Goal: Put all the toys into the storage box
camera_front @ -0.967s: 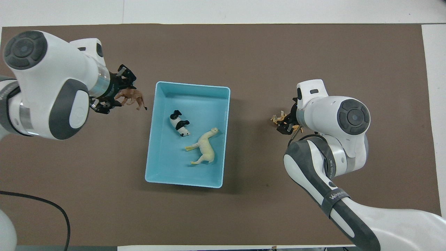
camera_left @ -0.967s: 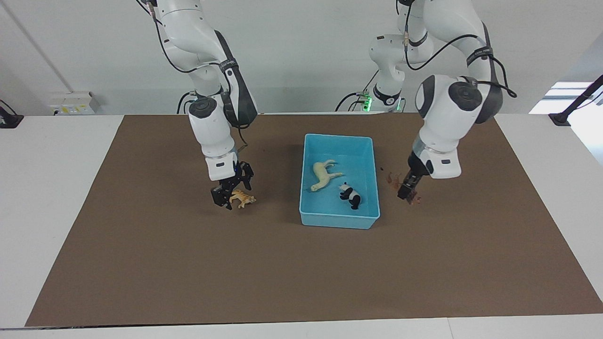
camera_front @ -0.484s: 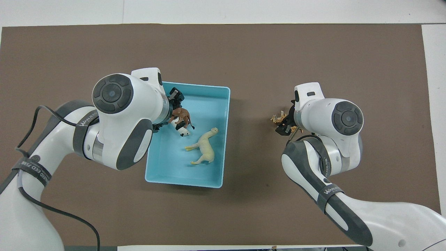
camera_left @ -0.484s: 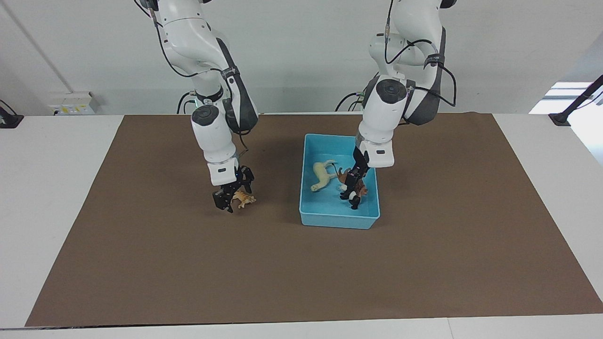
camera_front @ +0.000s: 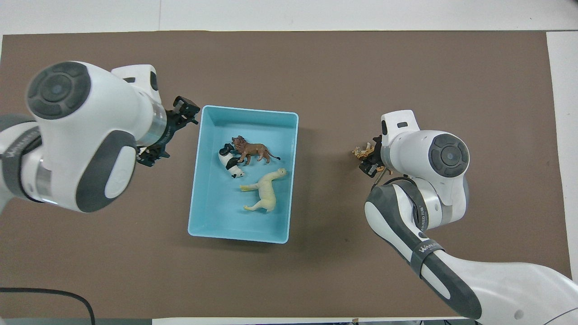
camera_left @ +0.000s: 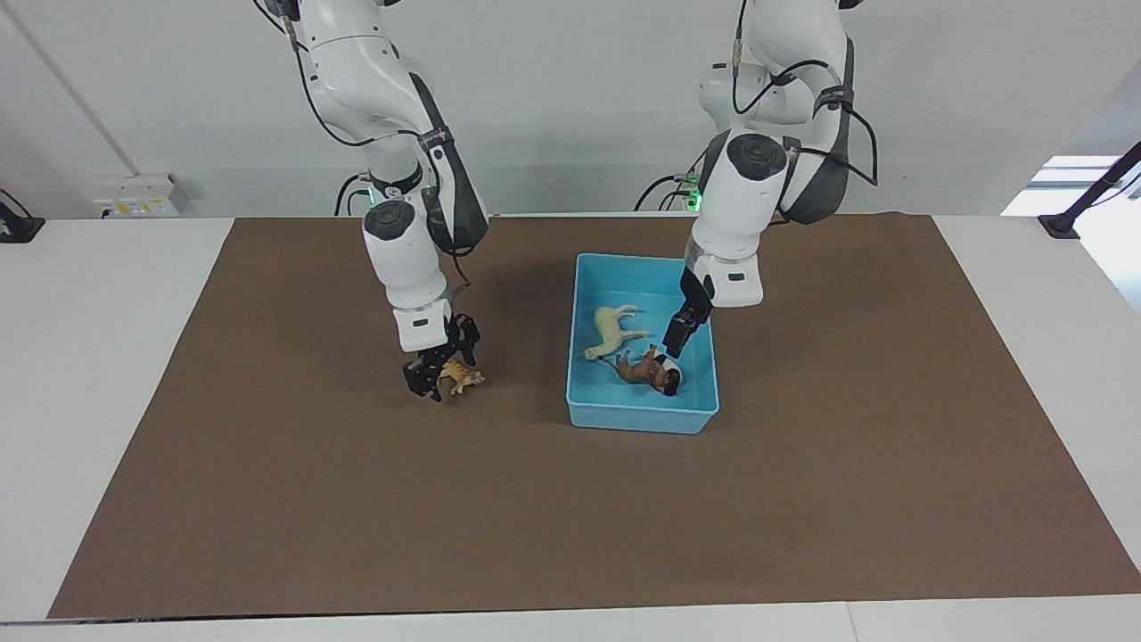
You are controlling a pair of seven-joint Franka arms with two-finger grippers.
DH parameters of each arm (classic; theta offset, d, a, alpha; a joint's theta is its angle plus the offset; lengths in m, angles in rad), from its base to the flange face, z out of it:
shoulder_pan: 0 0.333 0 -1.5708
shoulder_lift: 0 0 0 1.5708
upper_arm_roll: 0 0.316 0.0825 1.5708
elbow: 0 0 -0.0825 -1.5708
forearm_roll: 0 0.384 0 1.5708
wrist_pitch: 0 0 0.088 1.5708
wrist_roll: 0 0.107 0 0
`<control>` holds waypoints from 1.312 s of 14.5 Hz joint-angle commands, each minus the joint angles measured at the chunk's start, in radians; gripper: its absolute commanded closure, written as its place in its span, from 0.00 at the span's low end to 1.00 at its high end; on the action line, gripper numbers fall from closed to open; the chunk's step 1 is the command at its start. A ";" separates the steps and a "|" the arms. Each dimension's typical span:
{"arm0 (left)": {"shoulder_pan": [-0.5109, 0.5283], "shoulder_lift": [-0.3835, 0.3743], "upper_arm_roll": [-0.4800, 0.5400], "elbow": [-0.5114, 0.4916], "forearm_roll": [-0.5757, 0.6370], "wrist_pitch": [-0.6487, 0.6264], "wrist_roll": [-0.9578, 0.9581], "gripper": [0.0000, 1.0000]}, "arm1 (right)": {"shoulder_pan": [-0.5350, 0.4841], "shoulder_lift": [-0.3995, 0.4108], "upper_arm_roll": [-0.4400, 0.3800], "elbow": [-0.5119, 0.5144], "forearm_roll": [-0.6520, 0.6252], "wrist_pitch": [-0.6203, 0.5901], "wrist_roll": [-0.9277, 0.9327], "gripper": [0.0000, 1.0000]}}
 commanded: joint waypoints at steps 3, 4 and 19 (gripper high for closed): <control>0.170 -0.025 0.001 0.113 0.003 -0.264 0.537 0.00 | -0.001 -0.016 0.003 -0.034 -0.015 0.022 0.044 0.75; 0.192 -0.025 0.003 0.124 0.011 -0.294 0.664 0.00 | -0.001 -0.017 0.003 -0.036 -0.015 0.022 0.044 0.72; 0.349 -0.148 -0.066 0.010 0.000 -0.328 1.052 0.00 | -0.005 -0.016 0.003 -0.030 -0.015 0.016 0.093 1.00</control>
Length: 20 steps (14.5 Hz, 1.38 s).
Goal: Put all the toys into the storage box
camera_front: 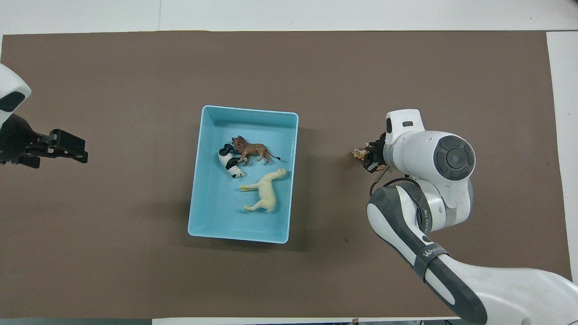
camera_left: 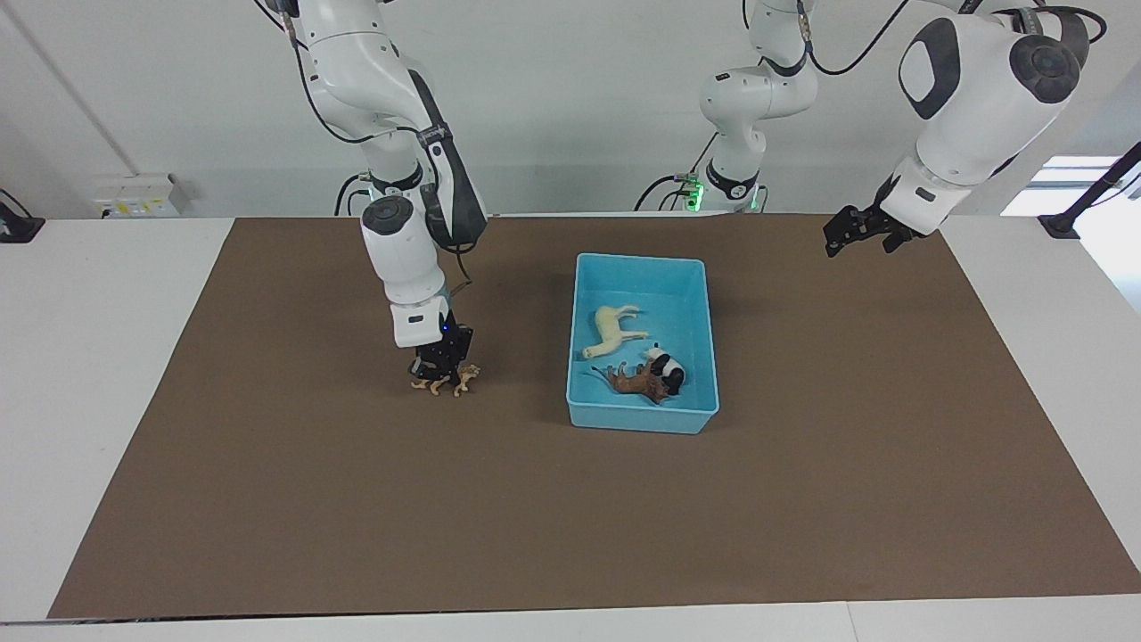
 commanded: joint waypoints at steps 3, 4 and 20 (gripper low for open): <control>-0.024 -0.017 0.005 -0.019 0.000 0.081 0.021 0.00 | -0.003 0.004 0.005 0.000 -0.015 -0.001 0.061 1.00; -0.019 -0.015 0.005 -0.020 0.000 0.094 0.023 0.00 | -0.002 0.005 0.005 0.006 -0.015 -0.002 0.062 1.00; -0.024 -0.029 0.003 -0.048 0.000 0.126 0.014 0.00 | -0.003 -0.022 0.006 -0.014 -0.013 -0.117 0.206 0.00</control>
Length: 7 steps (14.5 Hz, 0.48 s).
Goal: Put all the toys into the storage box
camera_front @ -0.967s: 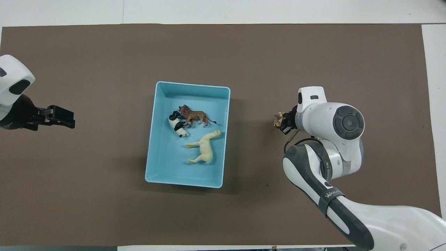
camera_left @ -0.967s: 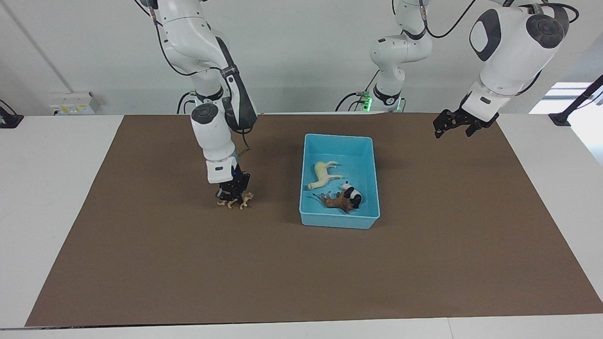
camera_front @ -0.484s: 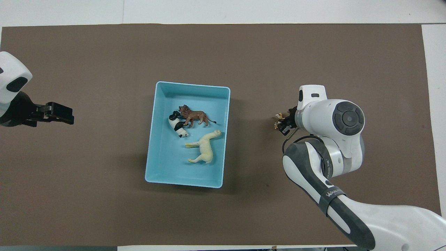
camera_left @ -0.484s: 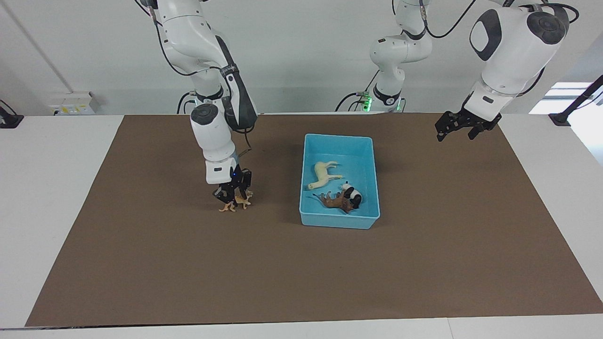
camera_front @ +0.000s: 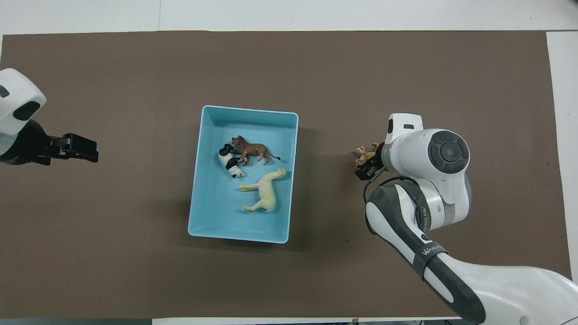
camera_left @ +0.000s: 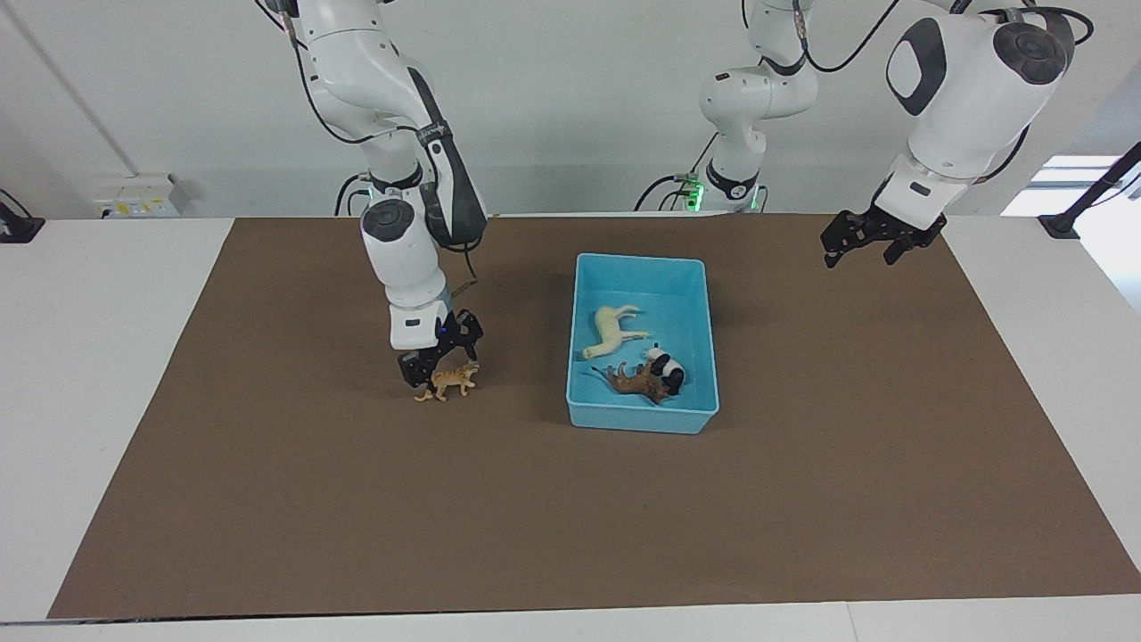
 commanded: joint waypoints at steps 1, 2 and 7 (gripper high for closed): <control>-0.009 -0.025 0.007 -0.032 0.000 0.024 0.006 0.00 | -0.003 -0.026 0.005 -0.039 -0.013 -0.012 0.029 0.00; -0.009 -0.025 0.007 -0.032 0.000 0.024 0.007 0.00 | -0.003 -0.027 0.005 -0.044 -0.013 -0.013 0.030 0.00; -0.009 -0.025 0.008 -0.034 0.000 0.024 0.004 0.00 | -0.002 -0.029 0.003 -0.049 -0.013 -0.005 0.052 0.00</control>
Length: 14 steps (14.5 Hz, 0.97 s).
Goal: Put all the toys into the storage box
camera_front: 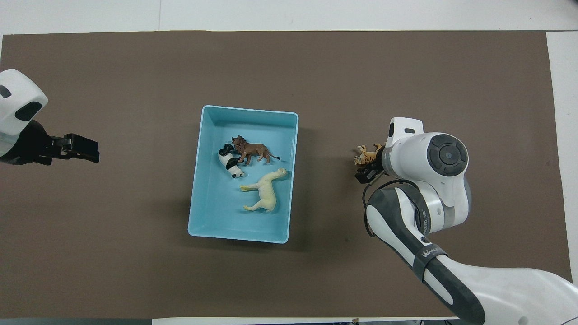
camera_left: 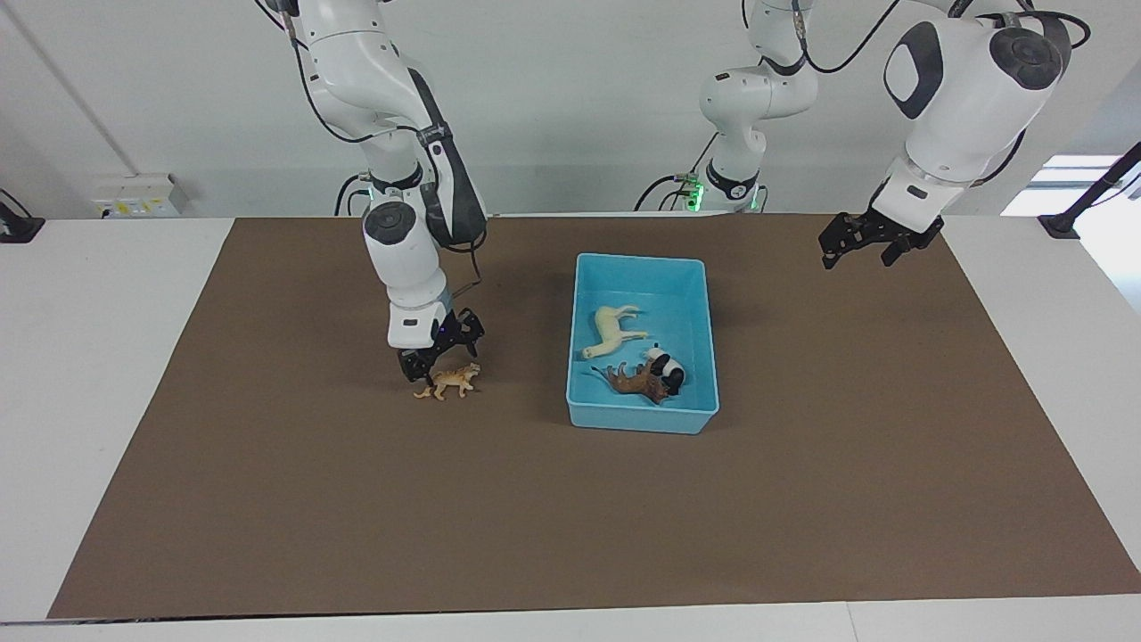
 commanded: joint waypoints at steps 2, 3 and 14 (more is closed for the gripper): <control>-0.009 -0.025 0.008 -0.031 0.000 0.019 0.003 0.00 | -0.002 -0.021 0.003 -0.033 -0.013 0.027 -0.033 0.00; -0.009 -0.027 0.007 -0.031 0.000 0.016 0.003 0.00 | -0.002 -0.017 0.003 -0.033 -0.013 0.057 -0.059 0.00; -0.009 -0.027 0.007 -0.040 0.000 0.021 0.004 0.00 | 0.000 0.000 0.003 -0.041 -0.018 0.165 -0.332 0.00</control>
